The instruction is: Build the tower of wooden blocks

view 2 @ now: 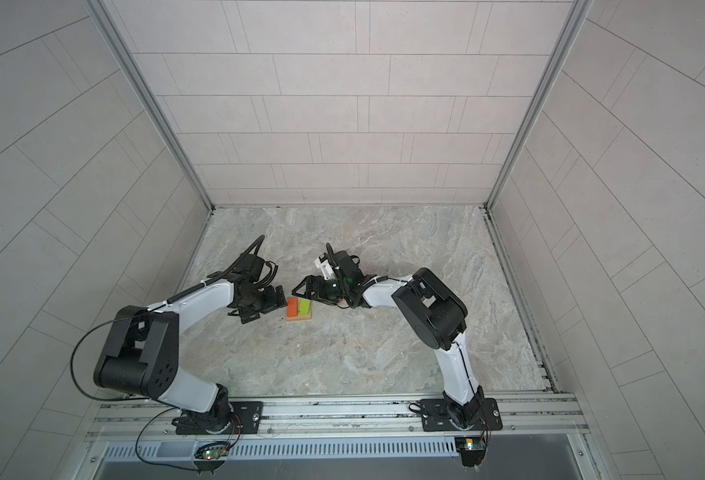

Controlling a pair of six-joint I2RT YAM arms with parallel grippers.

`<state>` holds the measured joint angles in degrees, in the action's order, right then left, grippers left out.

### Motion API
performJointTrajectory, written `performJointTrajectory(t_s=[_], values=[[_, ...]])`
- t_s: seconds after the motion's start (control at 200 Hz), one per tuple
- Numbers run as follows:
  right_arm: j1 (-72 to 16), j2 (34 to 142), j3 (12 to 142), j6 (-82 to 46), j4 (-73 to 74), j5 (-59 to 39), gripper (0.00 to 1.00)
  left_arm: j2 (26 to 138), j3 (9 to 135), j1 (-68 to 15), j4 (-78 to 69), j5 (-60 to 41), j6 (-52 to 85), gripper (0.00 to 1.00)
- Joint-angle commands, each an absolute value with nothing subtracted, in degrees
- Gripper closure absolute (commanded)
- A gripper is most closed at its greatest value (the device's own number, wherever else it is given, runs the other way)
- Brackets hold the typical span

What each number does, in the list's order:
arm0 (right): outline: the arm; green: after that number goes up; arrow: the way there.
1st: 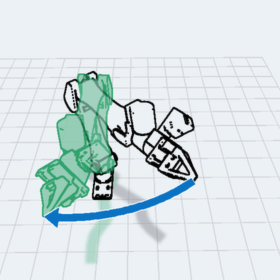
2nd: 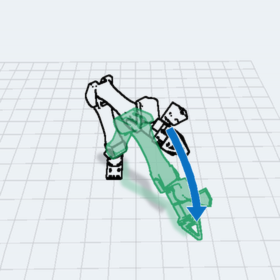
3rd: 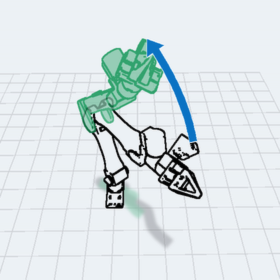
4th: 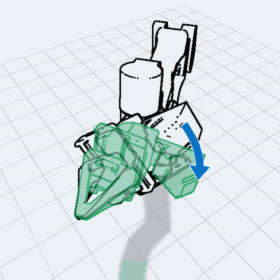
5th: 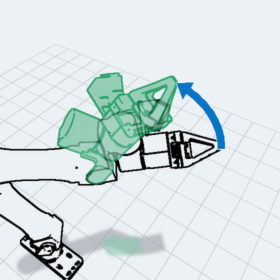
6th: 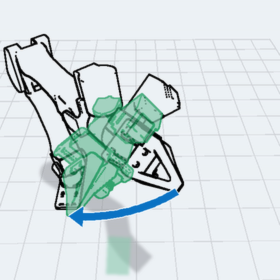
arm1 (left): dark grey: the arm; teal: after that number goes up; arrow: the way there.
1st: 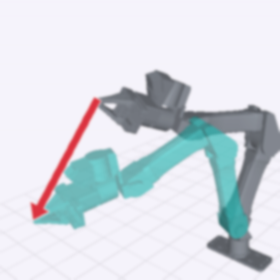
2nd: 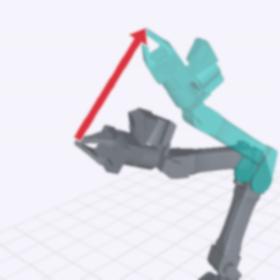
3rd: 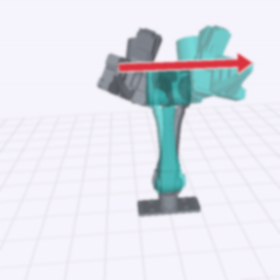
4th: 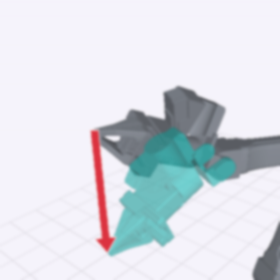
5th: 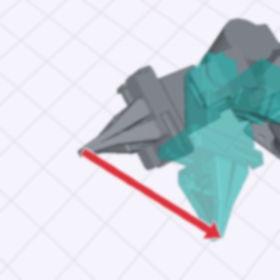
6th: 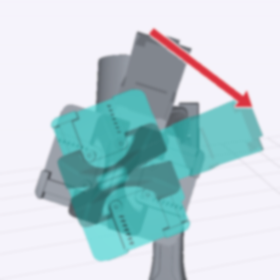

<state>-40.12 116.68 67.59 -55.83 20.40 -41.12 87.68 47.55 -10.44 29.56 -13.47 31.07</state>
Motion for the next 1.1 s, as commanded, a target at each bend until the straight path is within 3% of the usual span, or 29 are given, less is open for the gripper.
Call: performJointTrajectory(t_s=[0.0,1.096], values=[[-40.4,117.4,68.5,-56.6,21.7,-41.5,0.1,88.4,47.1,-11.0,29.3,-13.0,31.0,0.03],[-41.2,116.5,67.4,-56.8,22.9,-42.4,0.1,85.8,46.1,-12.0,31.2,-12.2,31.8,0.03]])
